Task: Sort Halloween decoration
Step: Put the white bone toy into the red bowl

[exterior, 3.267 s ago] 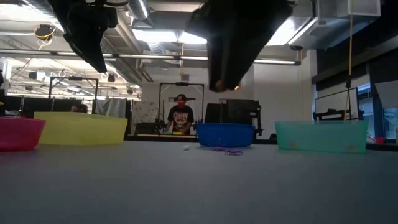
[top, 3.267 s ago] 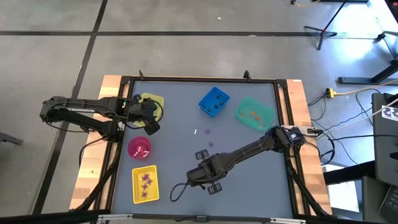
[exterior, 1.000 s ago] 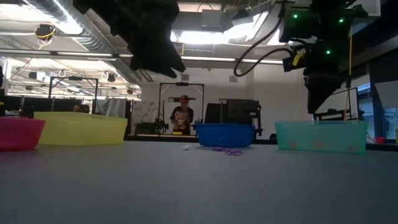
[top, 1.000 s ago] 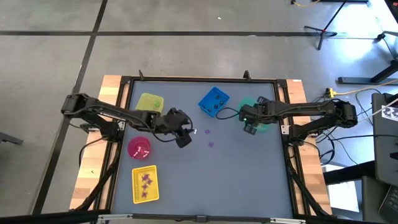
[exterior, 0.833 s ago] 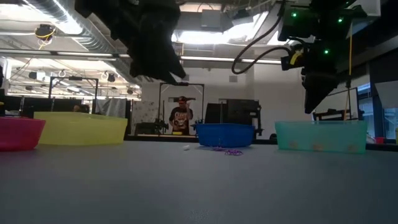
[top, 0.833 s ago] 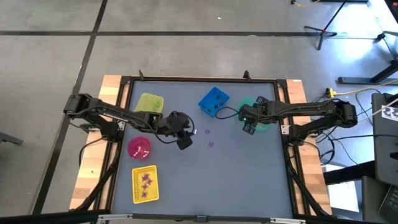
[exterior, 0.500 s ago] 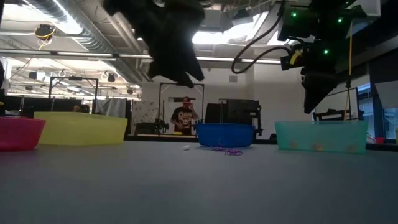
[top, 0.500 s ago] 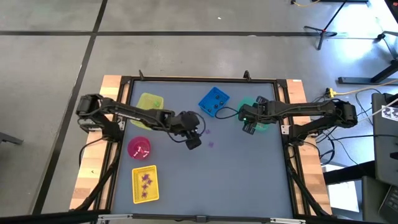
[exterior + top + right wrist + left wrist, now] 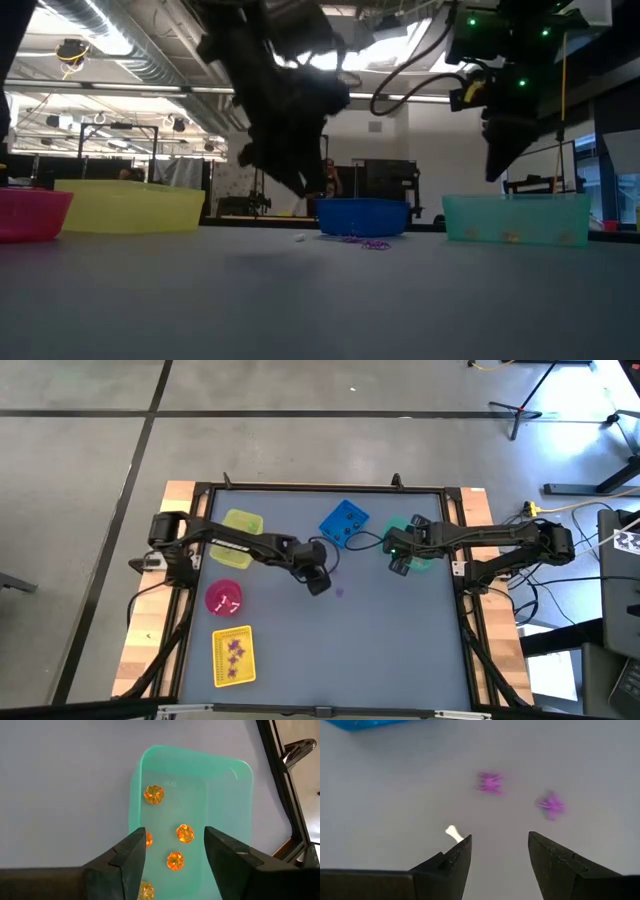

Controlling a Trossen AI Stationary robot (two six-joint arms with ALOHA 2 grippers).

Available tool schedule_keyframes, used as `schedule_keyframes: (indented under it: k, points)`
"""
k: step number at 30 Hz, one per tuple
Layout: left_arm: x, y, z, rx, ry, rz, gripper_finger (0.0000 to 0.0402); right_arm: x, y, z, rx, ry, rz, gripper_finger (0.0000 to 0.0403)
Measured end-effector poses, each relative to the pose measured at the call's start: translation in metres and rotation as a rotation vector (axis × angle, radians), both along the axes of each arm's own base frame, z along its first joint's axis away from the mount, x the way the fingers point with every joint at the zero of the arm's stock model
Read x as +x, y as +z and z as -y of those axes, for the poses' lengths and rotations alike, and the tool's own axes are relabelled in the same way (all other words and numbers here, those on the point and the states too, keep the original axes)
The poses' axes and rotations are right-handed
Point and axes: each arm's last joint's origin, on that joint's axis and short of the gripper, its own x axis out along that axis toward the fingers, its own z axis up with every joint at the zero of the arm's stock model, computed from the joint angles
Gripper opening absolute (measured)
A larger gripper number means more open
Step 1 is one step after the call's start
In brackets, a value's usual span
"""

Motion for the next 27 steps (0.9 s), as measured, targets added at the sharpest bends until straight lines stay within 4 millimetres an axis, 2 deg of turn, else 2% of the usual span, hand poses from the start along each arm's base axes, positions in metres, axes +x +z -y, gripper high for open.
schedule_keyframes:
  k: [8, 18, 27]
  points:
    - [0.000, -0.022, -0.014, -0.005, 0.039, -0.094, 0.0179, 0.003, 0.001, 0.000, -0.004, 0.000, 0.032, 0.0200]
    - [0.002, -0.043, -0.012, 0.043, 0.056, -0.161, 0.0179, 0.004, 0.001, 0.000, -0.005, 0.000, 0.040, 0.0200]
    - [0.004, -0.045, -0.009, 0.087, 0.066, -0.158, 0.0179, 0.005, 0.001, 0.000, -0.006, 0.002, 0.052, 0.0200]
